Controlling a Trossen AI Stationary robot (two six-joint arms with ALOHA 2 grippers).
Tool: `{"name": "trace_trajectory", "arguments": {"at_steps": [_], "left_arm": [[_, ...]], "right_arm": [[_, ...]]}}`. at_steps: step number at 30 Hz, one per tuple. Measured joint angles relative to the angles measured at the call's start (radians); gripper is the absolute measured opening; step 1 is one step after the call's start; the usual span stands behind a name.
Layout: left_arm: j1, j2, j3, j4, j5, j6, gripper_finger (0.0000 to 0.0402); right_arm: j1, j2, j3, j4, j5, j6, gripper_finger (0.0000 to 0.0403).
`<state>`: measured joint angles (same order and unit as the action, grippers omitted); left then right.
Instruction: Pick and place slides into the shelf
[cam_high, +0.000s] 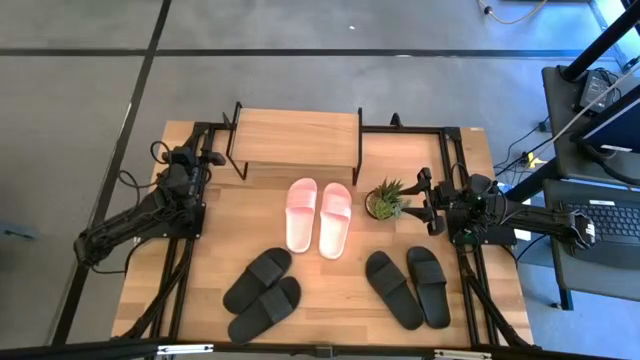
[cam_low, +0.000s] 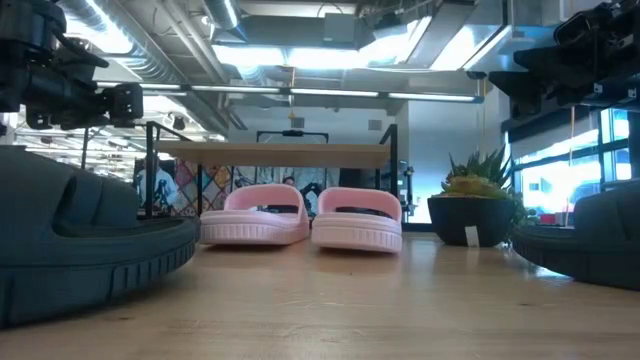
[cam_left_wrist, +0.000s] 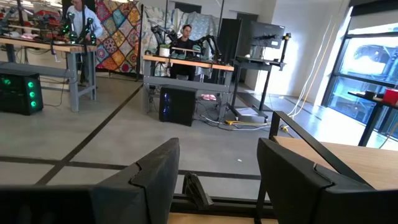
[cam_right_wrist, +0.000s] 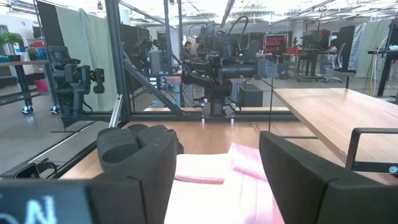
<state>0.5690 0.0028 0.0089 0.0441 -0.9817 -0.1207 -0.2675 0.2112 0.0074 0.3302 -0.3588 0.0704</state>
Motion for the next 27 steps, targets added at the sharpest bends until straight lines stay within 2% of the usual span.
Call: {"name": "trace_trajectory", "arguments": {"at_steps": [16, 27], "left_arm": [[0.000, 0.000, 0.000, 0.000, 0.000, 0.000, 0.0208], [0.000, 0.000, 0.000, 0.000, 0.000, 0.000, 0.0208]], "right_arm": [[0.000, 0.000, 0.000, 0.000, 0.000, 0.033, 0.0227], [0.000, 0.000, 0.000, 0.022, 0.000, 0.597, 0.0227]]}}
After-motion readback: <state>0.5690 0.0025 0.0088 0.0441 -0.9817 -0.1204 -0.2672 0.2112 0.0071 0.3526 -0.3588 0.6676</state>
